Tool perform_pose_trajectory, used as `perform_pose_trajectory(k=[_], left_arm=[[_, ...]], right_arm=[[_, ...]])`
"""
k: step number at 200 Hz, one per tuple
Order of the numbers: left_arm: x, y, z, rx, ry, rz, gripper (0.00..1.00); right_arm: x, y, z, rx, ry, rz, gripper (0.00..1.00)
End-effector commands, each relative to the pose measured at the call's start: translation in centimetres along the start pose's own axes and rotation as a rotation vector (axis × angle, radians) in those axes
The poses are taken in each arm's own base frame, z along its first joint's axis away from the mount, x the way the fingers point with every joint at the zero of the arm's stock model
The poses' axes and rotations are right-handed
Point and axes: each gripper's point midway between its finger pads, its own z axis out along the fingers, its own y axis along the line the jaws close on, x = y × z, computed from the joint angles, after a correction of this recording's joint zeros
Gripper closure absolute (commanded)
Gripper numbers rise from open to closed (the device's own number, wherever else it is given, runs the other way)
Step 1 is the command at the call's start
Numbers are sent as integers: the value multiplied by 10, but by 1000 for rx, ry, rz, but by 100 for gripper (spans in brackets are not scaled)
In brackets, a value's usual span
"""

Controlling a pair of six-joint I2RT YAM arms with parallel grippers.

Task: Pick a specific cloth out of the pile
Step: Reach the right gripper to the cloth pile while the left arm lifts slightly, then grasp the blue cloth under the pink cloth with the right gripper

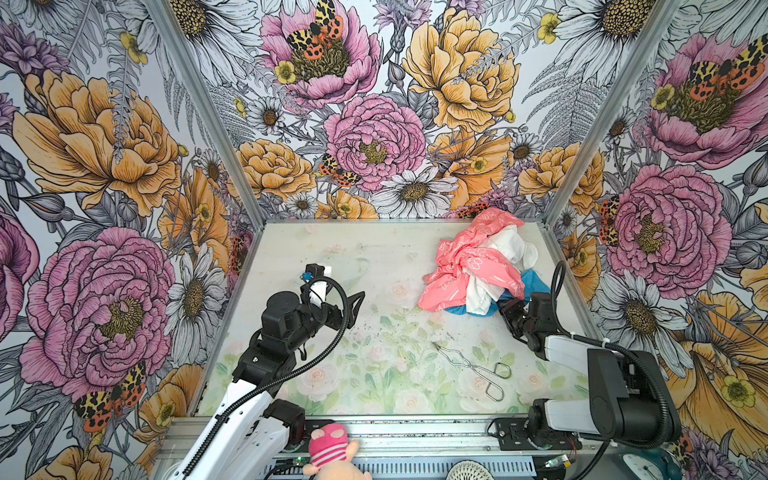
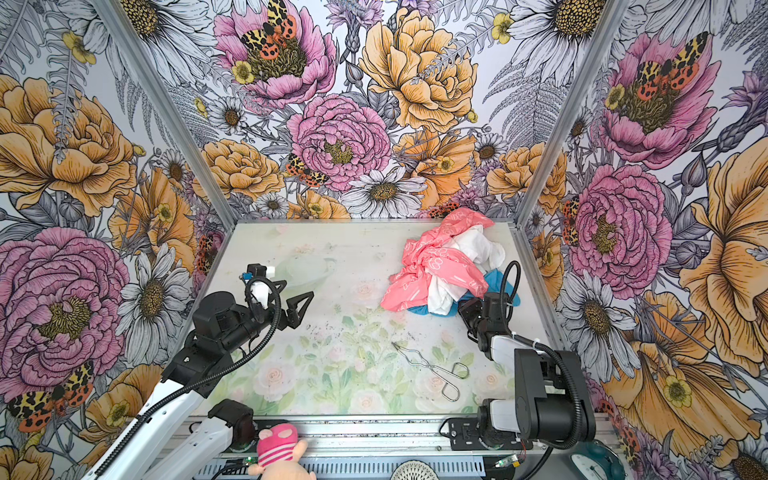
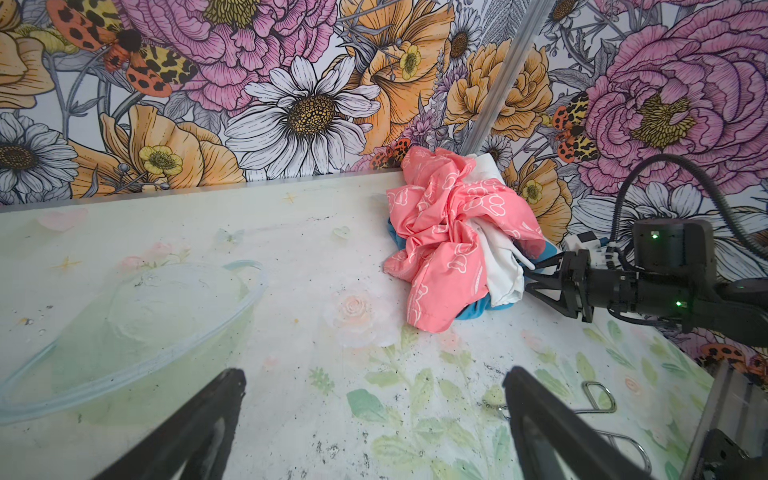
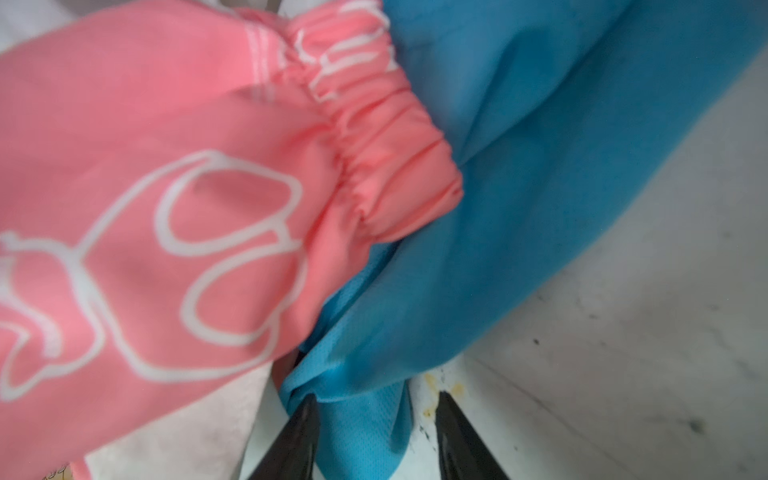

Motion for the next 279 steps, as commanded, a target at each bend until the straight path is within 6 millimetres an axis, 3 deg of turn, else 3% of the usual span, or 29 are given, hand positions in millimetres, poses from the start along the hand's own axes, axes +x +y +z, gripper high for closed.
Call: perform_pose_trajectory(k=[1,109,145,173,181,279], left_arm=[[4,2,-2,-20,4,20,1],[6,-2,-5,-29,8,54,1],[7,-3,-5,-29,12,60,1],[6,-3,-6,-33,8,63,1],[6,-3,-6,-34,6,64,1],[5,-3,-8,-39,-1,68,1]], right_arm=[[-4,9,4,-45,-21,10,55],[-5,11,23,-94,-18,68,62],[-7,13,27,-135,-36,99,78],[-9,18,28,-175,-43,115,95],[-10,21,27,-189,-49,117,100],[-35,83,-15,-314,-139,-14,100]])
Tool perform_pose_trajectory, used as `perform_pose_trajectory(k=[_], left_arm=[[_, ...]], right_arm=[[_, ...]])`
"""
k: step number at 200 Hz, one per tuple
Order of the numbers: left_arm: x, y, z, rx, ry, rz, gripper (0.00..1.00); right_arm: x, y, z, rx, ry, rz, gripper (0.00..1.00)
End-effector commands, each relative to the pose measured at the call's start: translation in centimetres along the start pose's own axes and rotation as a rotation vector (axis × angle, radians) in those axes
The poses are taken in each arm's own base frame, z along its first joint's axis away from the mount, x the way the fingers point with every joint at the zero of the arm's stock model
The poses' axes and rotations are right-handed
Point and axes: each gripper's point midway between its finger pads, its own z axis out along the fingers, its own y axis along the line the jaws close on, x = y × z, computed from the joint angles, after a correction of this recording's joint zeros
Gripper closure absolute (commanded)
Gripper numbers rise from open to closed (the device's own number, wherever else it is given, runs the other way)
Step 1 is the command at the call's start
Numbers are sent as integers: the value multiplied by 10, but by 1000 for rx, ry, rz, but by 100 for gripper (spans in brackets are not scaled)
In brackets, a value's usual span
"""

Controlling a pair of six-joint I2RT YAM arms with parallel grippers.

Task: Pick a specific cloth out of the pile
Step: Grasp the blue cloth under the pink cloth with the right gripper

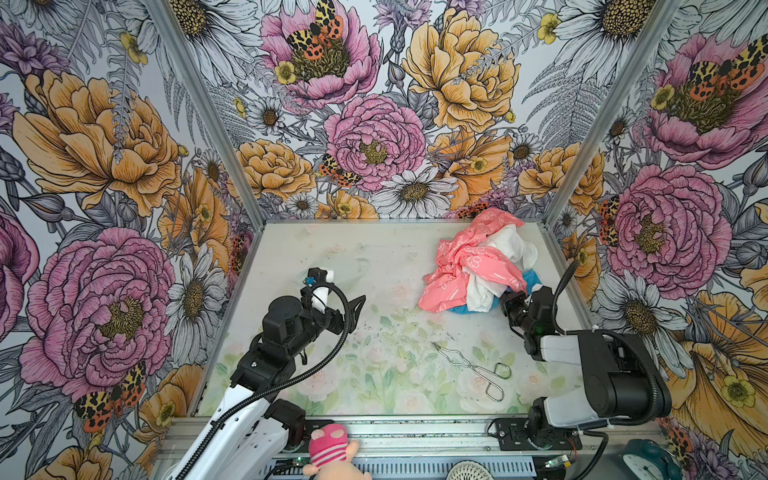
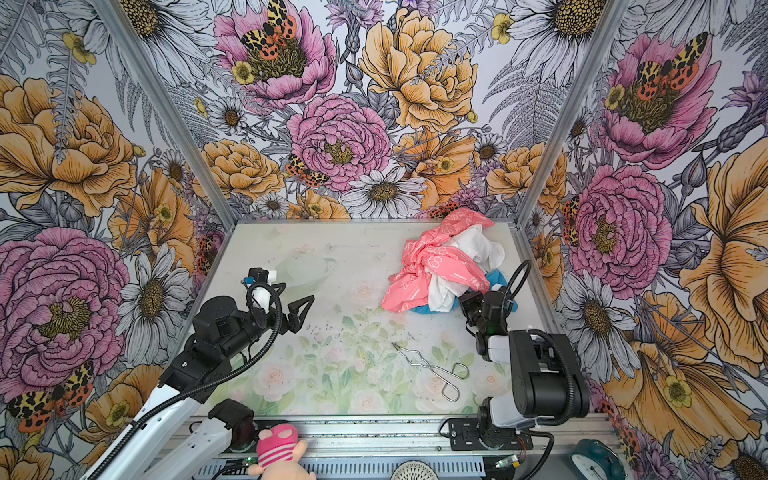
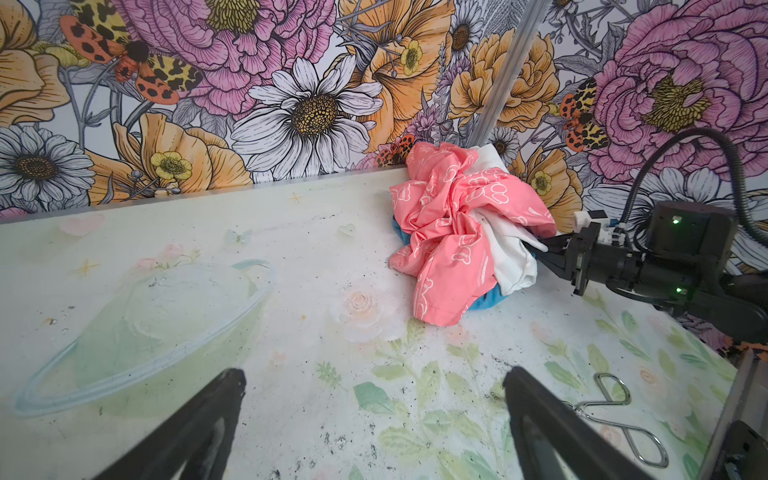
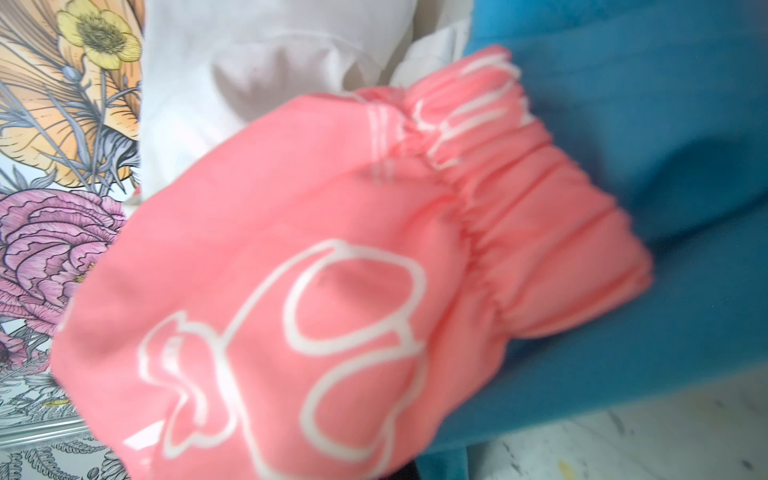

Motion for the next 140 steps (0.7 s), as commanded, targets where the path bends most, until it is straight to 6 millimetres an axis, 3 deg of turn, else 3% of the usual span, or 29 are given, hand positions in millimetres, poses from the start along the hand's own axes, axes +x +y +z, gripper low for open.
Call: perform_pose_trajectory(k=[1,140], left_arm=[[2,1,-2,-15,-3,26,1],[1,0,-4,-12,-8,27,1]], right_arm=[[-12,37,-5,-67,-33,-88,100],[-43,185,-17,-361,-49,-221,100]])
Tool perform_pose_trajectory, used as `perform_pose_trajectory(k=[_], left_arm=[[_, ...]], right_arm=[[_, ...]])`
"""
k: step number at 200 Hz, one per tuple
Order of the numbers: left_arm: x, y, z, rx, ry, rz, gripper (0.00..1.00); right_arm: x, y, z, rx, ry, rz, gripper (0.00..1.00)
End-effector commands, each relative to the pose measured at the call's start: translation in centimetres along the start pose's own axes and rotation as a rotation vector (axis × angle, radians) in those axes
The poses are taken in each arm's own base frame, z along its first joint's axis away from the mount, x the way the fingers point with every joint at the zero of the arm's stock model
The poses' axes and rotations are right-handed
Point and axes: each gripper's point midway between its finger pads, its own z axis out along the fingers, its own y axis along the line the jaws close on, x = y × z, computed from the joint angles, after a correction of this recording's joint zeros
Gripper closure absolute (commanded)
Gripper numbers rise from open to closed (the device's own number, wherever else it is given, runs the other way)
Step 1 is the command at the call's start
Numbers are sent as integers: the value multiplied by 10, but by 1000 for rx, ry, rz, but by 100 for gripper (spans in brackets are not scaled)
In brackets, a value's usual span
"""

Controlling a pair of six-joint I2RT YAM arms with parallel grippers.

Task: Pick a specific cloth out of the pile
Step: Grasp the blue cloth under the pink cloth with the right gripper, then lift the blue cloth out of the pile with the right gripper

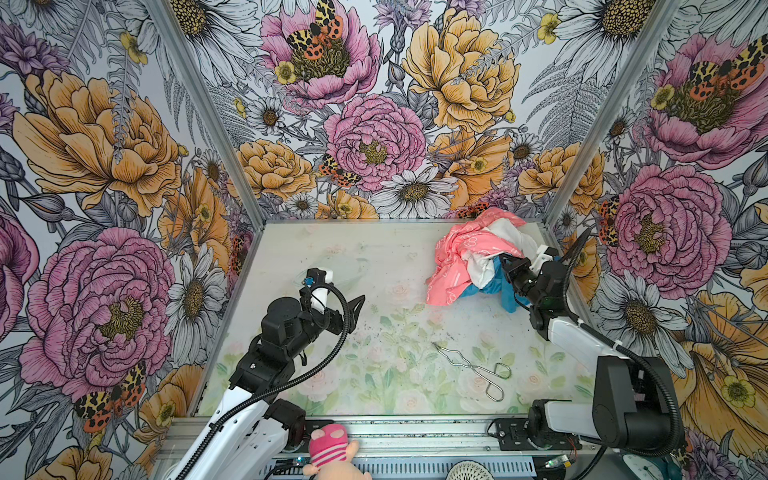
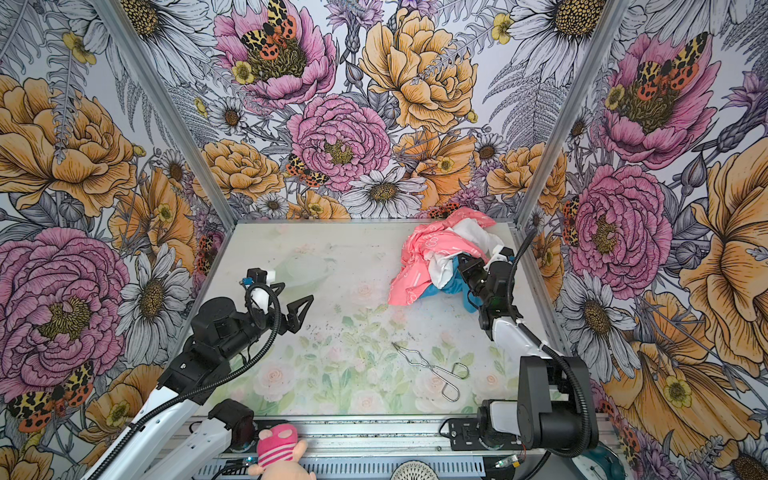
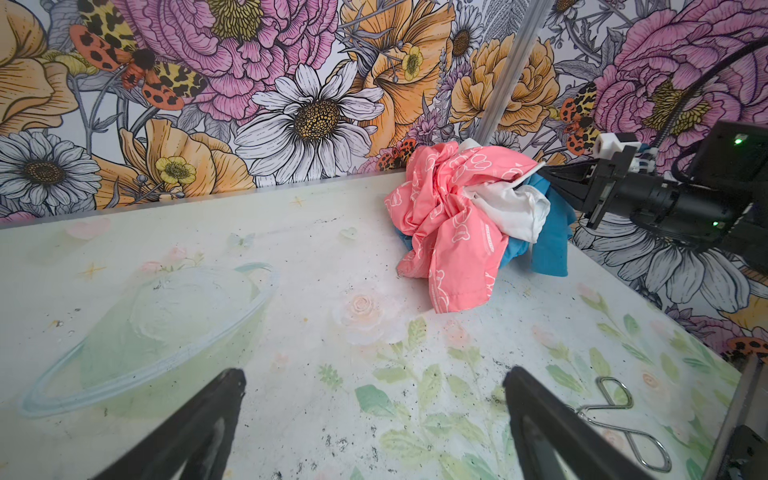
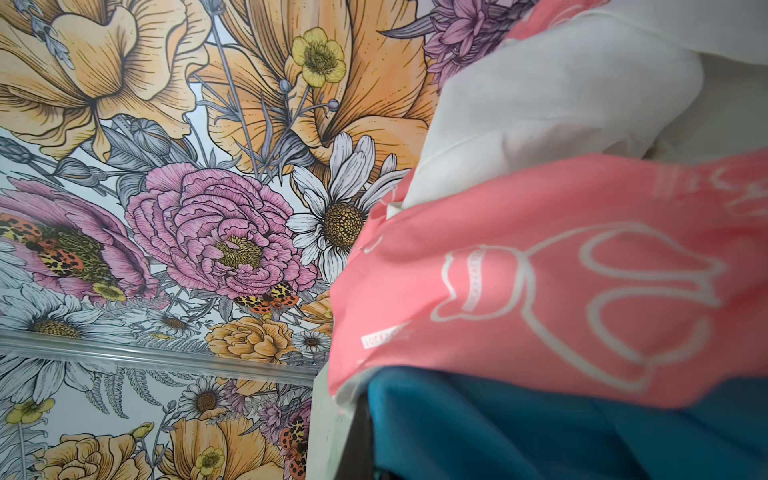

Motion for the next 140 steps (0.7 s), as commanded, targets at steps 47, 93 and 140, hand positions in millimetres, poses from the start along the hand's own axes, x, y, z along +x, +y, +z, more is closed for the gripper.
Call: perform_pose_trajectory(k=[47,93,140], left_arm=[[3,1,-1,-11,3,24,1],[2,1,-1,-12,0,24,1],[3,2,-1,-14,1,24,1]], right_arm=[[-25,89,1,-203,-46,-118,100],[-31,122,-8,-261,-77,-180,100],[-35,156,-17,-329,-90,-244,100]])
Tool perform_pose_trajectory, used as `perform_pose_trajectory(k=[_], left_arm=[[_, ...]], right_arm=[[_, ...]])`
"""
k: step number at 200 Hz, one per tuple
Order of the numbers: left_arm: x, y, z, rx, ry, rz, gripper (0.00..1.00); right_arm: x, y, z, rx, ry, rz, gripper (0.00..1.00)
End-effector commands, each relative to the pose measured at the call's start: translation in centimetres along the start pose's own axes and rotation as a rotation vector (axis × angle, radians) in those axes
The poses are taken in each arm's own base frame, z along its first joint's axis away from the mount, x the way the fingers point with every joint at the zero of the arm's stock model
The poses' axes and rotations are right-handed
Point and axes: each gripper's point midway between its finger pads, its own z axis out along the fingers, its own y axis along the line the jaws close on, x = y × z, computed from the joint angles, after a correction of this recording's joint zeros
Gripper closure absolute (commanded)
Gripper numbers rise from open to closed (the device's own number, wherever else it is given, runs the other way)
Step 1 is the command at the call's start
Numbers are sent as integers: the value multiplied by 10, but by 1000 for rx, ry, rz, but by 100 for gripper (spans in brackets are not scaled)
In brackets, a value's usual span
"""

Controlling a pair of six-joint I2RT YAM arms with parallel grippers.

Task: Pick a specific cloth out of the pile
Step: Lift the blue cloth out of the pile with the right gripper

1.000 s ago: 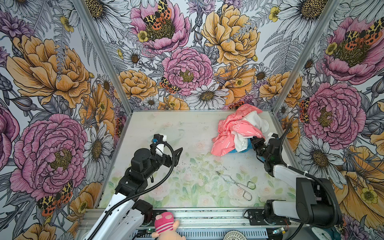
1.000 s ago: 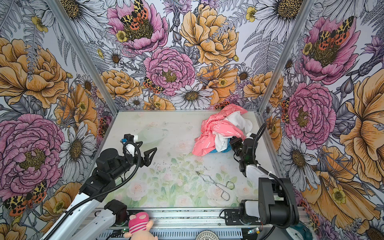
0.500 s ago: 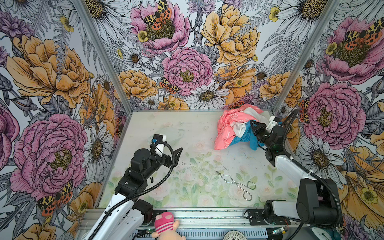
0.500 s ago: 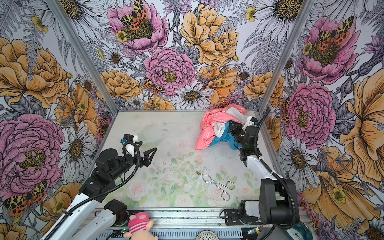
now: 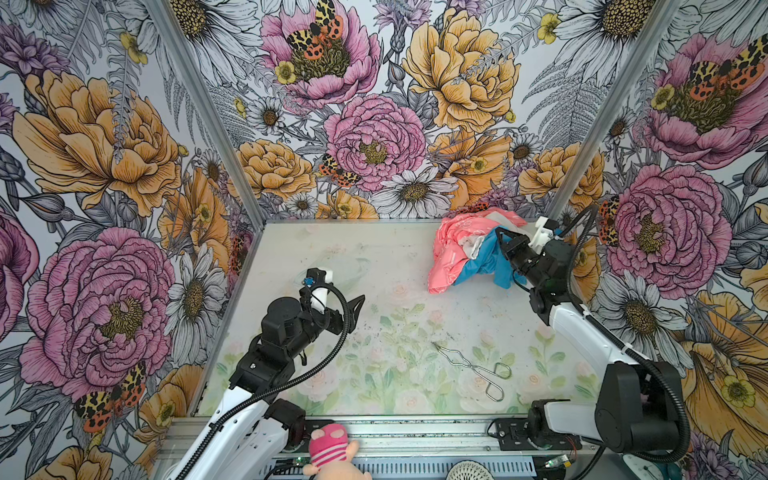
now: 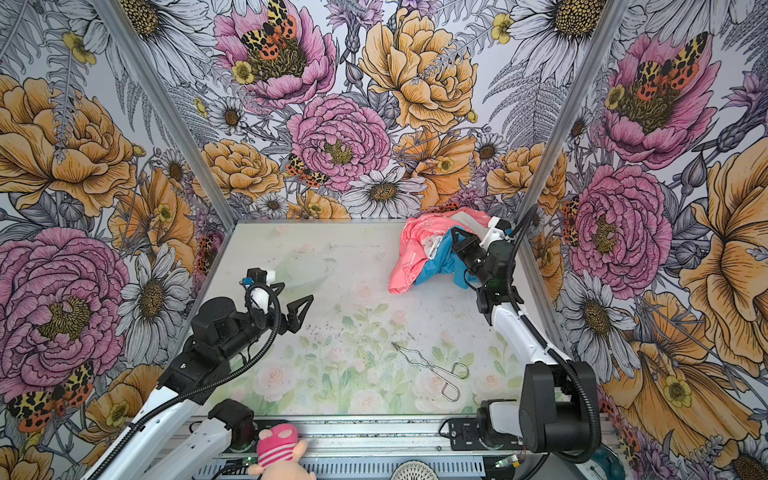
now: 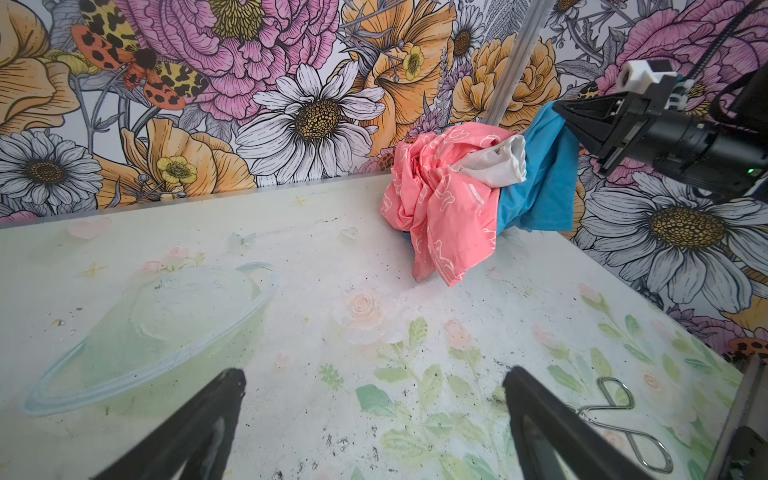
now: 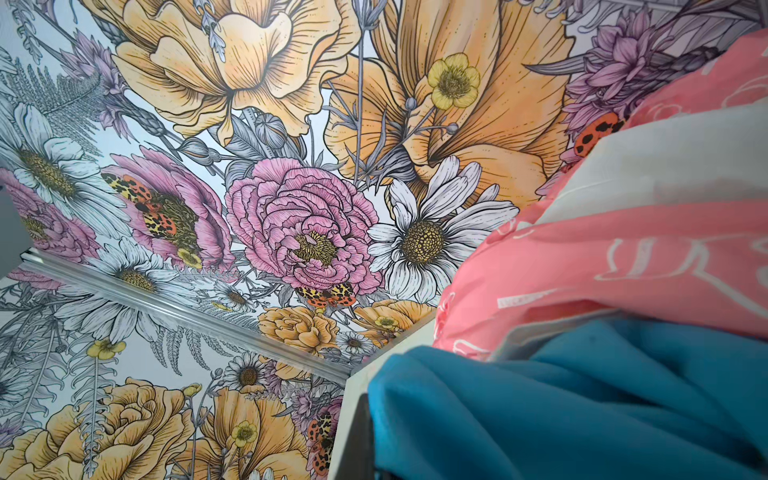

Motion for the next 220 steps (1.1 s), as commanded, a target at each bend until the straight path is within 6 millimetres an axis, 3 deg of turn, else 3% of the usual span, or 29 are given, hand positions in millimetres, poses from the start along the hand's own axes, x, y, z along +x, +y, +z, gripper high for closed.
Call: perform_pose_trajectory(k=[1,119,220], left_arm=[[3,1,-1,-11,2,24,1],[4,2,-1,-18,3,26,1],[4,3,-1,-21,3,25,1]], right_arm=[[-29,67,-11,-159,-82,-113,100],[-51,138,-23,-284,-133,-243,100],[-57,198,-37,-370,-153,-376,100]])
